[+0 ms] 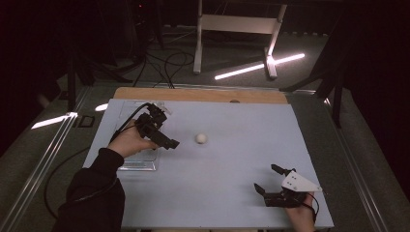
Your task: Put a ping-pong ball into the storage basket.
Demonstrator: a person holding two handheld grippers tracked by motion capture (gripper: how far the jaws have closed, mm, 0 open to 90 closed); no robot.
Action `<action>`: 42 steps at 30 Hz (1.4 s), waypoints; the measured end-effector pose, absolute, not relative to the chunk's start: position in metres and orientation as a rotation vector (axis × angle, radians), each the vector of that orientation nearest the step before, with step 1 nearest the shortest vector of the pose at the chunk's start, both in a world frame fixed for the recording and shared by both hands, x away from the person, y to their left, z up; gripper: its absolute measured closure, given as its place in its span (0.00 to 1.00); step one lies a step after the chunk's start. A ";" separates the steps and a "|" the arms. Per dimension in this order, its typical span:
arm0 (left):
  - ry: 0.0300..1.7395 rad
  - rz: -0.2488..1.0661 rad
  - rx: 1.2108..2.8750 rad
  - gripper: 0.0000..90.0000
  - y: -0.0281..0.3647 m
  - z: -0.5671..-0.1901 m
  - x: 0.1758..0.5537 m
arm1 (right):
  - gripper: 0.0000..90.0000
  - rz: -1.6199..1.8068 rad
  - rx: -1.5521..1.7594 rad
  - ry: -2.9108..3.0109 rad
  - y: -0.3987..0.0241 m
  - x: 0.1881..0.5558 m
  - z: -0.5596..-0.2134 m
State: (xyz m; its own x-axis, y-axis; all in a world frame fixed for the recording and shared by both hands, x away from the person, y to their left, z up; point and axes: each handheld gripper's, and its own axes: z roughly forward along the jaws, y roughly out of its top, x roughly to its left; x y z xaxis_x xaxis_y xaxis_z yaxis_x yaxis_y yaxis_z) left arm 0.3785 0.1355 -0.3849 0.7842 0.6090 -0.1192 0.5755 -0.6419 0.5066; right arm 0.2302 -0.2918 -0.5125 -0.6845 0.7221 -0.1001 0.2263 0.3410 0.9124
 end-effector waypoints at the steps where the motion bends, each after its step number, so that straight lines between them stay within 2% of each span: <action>1: 0.880 0.097 2.446 0.01 0.134 -0.384 0.378 | 0.10 1.321 0.828 2.113 -0.292 0.230 -0.513; 30: 0.901 0.116 2.441 0.01 0.089 -0.386 0.387 | 0.10 1.323 0.830 2.109 -0.292 0.231 -0.512; 42: 0.952 0.129 2.390 0.01 0.071 -0.392 0.394 | 0.10 1.328 0.831 2.110 -0.292 0.230 -0.512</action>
State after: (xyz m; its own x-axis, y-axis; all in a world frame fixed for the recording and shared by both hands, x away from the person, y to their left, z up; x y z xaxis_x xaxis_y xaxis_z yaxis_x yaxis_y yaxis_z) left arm 0.3943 0.0708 -0.3922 0.7433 0.6594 -0.1123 0.6056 -0.5921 0.5317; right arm 0.2304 -0.2916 -0.5125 -0.6837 0.7235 -0.0955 0.2267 0.3350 0.9145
